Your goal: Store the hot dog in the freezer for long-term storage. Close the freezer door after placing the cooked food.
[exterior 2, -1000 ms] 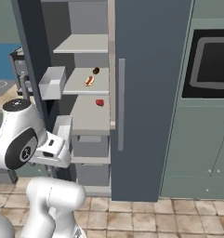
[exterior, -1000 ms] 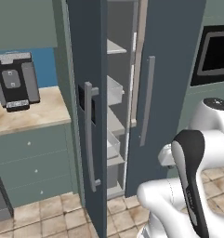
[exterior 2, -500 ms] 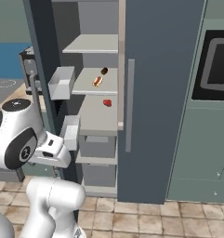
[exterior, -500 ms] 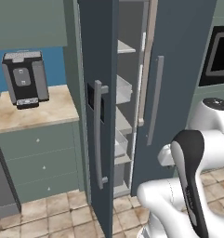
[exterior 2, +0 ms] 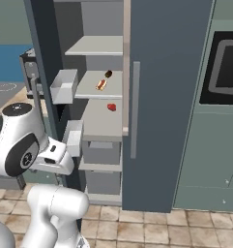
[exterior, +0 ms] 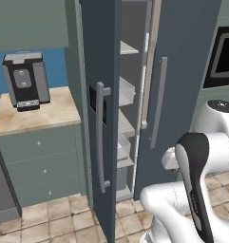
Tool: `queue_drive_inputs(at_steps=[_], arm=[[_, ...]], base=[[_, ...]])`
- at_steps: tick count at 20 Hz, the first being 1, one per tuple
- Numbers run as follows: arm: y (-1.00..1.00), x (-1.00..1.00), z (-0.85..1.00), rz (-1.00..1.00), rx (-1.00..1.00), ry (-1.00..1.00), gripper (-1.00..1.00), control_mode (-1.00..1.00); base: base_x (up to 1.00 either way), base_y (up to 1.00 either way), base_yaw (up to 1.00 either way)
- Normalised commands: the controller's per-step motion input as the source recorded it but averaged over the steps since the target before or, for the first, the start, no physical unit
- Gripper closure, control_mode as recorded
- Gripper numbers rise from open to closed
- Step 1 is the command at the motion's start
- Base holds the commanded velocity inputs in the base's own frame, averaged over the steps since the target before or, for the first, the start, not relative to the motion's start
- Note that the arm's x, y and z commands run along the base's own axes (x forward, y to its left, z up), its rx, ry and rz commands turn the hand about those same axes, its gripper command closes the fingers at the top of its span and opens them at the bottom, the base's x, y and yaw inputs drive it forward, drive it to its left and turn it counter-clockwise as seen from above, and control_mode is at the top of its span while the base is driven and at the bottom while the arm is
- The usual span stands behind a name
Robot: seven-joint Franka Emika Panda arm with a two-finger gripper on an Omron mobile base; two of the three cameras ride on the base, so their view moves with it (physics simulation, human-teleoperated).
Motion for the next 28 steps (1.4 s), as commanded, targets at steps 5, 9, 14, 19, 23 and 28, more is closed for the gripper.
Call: queue_drive_inputs(at_steps=[5,9,14,19,23,28], arm=[[0.02,-0.11,0.04,-0.02,0.00,-0.11,-1.00,-1.00],[0.64,-0.02,0.14,-0.22,-0.07,-0.28,-1.00,-1.00],[0.93,0.06,0.30,-0.31,-0.19,-0.23,-1.00,-1.00],[0.43,0.28,0.00,-0.20,-0.29,-0.16,-1.00,-1.00],[0.71,0.49,0.01,-0.22,-0.18,-0.26,-1.00,-1.00],[0.71,0.42,0.11,-0.22,-0.12,-0.28,-1.00,-1.00]], base=[[0.00,0.00,0.00],[0.00,0.00,0.00],[0.00,0.00,0.00],[0.00,0.00,0.00],[0.00,0.00,0.00],[0.00,0.00,0.00]])
